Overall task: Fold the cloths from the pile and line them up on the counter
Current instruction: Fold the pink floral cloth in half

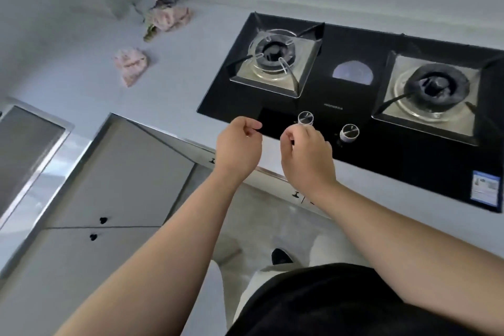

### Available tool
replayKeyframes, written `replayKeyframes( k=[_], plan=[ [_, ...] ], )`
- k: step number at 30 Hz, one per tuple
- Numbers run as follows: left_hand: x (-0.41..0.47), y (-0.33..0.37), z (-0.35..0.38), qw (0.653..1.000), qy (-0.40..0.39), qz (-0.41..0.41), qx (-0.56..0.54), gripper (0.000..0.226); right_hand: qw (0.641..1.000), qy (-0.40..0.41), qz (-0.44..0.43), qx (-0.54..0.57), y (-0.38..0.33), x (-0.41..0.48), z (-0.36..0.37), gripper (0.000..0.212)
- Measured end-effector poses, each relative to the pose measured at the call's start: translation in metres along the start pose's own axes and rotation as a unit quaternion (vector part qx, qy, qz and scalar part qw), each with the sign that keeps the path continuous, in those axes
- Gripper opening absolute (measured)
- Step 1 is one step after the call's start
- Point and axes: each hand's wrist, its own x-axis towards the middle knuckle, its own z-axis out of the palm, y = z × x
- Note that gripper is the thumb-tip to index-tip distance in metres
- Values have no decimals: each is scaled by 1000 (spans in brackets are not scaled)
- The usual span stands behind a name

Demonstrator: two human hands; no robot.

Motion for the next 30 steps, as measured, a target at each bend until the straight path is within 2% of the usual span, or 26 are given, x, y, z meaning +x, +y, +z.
replayKeyframes(
  k=[7,13,20,25,30],
  plan=[
    [76,-54,-71,997,42,-58,-40,26,998,-33,-61,5,-82,55,63,17],
    [155,-93,-137,993,72,-95,13,26,990,-94,-105,17,-154,128,133,19],
    [229,-139,-209,984,88,-124,93,33,982,-151,-106,32,-220,190,199,18],
    [284,-168,-235,983,54,-118,132,43,983,-168,-77,18,-249,212,234,20],
    [342,-201,-246,981,22,-86,171,51,989,-146,-32,20,-268,231,276,21]
  ],
)
